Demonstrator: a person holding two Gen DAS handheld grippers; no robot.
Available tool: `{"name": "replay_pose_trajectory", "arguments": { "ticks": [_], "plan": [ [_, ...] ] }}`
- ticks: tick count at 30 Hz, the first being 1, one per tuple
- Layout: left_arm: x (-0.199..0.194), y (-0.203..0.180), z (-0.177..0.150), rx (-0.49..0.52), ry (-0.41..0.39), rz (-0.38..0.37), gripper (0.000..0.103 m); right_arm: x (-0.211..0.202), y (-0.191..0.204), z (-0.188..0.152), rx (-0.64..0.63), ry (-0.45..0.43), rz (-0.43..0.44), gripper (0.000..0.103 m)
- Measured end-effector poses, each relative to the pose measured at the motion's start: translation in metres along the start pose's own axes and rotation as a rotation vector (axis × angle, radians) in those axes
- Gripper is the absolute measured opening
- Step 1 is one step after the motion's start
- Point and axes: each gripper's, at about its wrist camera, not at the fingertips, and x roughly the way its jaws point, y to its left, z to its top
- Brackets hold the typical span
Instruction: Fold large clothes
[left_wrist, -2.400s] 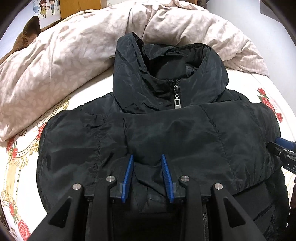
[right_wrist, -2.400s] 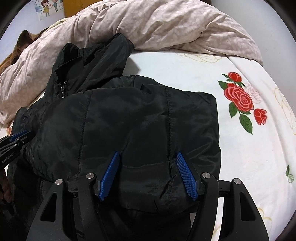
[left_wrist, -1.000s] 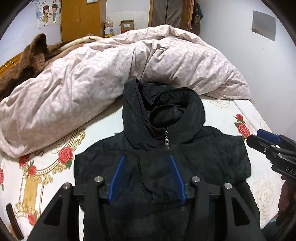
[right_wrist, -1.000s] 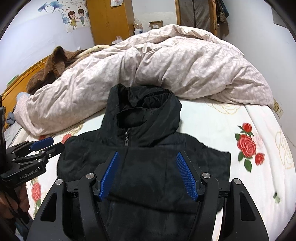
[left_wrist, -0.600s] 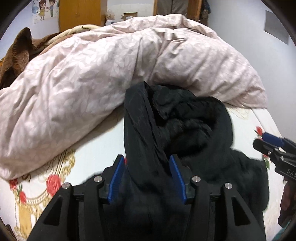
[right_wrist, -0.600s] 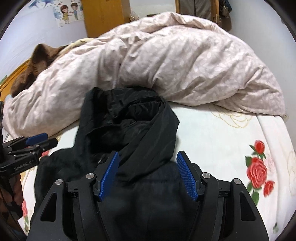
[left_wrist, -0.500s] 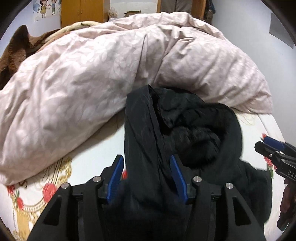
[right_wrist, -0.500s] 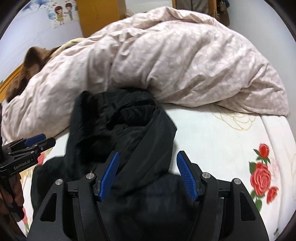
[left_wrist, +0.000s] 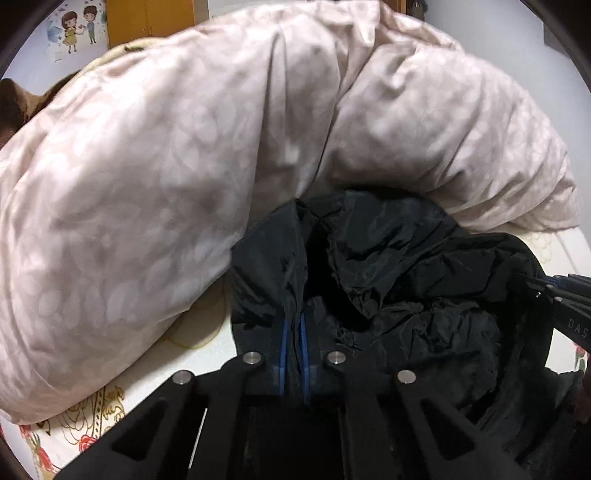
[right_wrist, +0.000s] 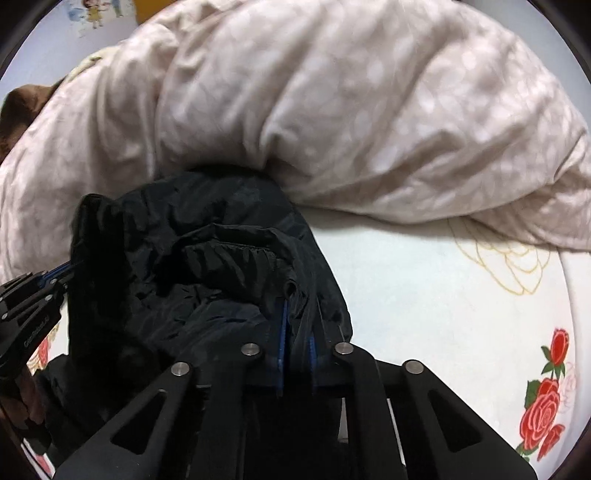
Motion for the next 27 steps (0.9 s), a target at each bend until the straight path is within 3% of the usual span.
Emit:
{"name": "replay_pose_trajectory", "arguments": {
  "ticks": [7, 14, 19, 27],
  "plan": [
    [-0.091, 0.027, -0.026, -0.111, -0.150, -0.056, 0.004, -0.099, 0.006, -0.033, -0.004, -0.175, 0.056, 0.007],
    [-0.168, 0.041, -0.075, -0.210, -0.210, -0.119, 0.004, -0.188, 0.017, -0.102, 0.015, -0.266, 0.131, 0.007],
    [-0.198, 0.046, -0.130, -0.217, -0.191, -0.126, 0.004, -0.207, 0.016, -0.158, 0.057, -0.234, 0.146, 0.007],
    [-0.207, 0.055, -0.212, -0.252, -0.051, -0.122, 0.008, -0.202, 0.010, -0.238, 0.098, -0.091, 0.142, 0.007]
  ]
}}
